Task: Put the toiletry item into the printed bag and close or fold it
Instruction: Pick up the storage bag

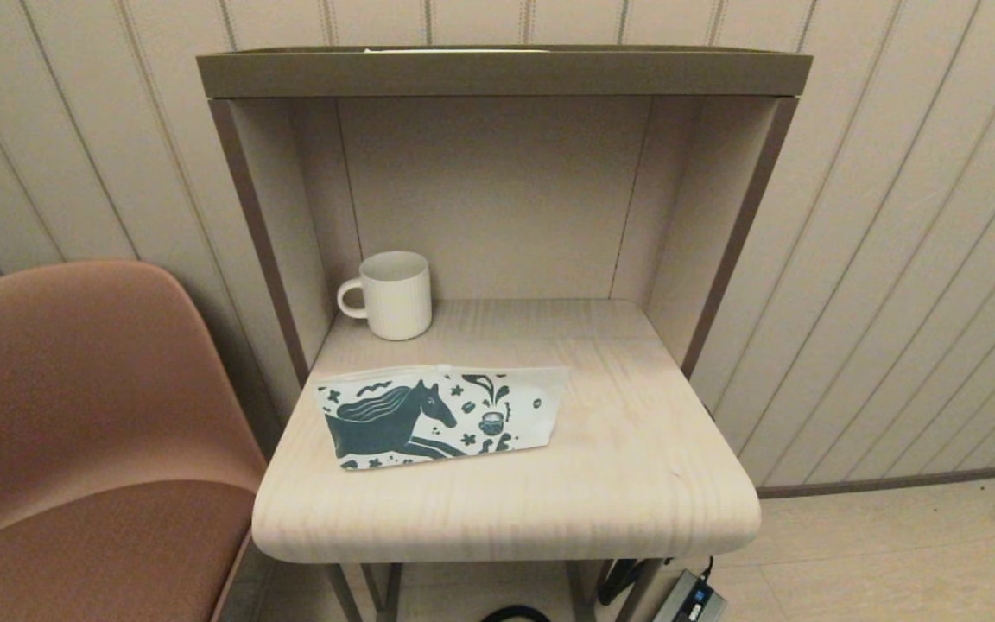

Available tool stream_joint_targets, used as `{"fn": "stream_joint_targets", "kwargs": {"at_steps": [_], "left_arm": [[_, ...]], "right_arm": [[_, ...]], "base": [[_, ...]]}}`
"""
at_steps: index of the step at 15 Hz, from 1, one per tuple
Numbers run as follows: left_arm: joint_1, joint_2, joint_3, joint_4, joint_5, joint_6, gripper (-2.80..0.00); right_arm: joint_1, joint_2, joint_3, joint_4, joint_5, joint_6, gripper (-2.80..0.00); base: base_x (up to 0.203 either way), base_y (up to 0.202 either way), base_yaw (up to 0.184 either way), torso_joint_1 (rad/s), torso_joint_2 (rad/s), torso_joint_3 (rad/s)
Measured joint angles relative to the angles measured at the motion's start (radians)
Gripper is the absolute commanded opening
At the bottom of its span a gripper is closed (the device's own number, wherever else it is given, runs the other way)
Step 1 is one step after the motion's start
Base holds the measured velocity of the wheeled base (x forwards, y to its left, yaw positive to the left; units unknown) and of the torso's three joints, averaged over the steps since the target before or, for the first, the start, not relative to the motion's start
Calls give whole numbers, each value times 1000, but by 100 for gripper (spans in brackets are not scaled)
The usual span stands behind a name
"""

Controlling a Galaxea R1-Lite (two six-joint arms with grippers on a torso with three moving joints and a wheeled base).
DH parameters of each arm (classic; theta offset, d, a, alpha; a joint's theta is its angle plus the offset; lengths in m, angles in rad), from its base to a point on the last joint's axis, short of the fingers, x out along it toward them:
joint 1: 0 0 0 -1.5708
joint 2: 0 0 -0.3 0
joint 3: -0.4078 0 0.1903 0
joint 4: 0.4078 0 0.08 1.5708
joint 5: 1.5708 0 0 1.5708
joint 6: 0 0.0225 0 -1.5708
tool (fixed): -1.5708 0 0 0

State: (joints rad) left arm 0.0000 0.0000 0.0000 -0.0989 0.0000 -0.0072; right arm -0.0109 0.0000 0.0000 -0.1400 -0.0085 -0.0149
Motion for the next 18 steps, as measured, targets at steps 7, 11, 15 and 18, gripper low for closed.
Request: {"fn": "stream_joint_targets", "kwargs": {"at_steps": [7, 11, 15, 18], "left_arm": [[0, 0, 0, 5, 0, 2, -280], [1, 0, 0, 24, 0, 21, -280], [0, 56, -131, 82, -6, 9, -280], [-9, 203, -285, 93, -71, -8, -280]], "right_arm": [[0, 0, 0, 0, 0, 0, -280], [0, 0, 0, 0, 1, 0, -280], [0, 0, 0, 0, 1, -1, -280], [1, 0, 0, -2, 10, -9, -280]], "base": [[0, 0, 0, 0, 0, 0], [0, 0, 0, 0, 0, 0], [0, 0, 0, 0, 0, 0], [0, 0, 0, 0, 0, 0]]}}
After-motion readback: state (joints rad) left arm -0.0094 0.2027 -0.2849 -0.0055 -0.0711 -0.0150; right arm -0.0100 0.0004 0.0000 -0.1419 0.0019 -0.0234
